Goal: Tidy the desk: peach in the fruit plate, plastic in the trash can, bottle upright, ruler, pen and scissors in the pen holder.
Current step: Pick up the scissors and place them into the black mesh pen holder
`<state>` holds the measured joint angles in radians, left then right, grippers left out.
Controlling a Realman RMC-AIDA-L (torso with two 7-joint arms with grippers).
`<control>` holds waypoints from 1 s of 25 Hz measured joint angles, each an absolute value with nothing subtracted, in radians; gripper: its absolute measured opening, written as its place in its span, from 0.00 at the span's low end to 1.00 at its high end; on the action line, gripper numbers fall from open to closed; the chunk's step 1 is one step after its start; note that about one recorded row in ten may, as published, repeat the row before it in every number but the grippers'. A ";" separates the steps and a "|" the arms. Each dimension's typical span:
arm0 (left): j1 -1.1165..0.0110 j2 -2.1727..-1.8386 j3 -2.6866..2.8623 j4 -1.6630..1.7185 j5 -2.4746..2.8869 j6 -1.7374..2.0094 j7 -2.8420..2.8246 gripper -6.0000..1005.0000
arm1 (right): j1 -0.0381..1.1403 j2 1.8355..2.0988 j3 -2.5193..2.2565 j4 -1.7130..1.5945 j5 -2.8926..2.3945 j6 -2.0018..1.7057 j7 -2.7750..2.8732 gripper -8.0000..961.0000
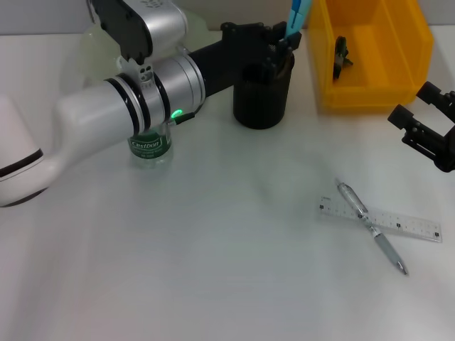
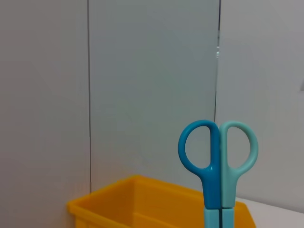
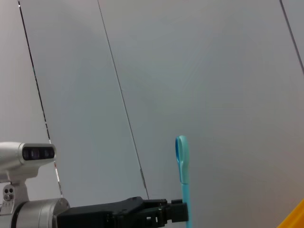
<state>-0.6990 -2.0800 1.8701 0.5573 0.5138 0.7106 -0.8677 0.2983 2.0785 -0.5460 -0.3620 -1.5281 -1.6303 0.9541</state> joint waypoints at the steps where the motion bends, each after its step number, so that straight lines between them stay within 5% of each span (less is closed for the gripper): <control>1: -0.700 -2.080 1.872 0.557 0.514 0.709 -0.867 0.24 | 0.298 2.079 -0.546 -0.362 -1.528 -1.630 0.954 0.85; 25: -0.707 -2.080 1.854 0.558 0.499 0.658 -0.854 0.24 | 0.293 2.079 -0.546 -0.362 -1.528 -1.634 0.954 0.85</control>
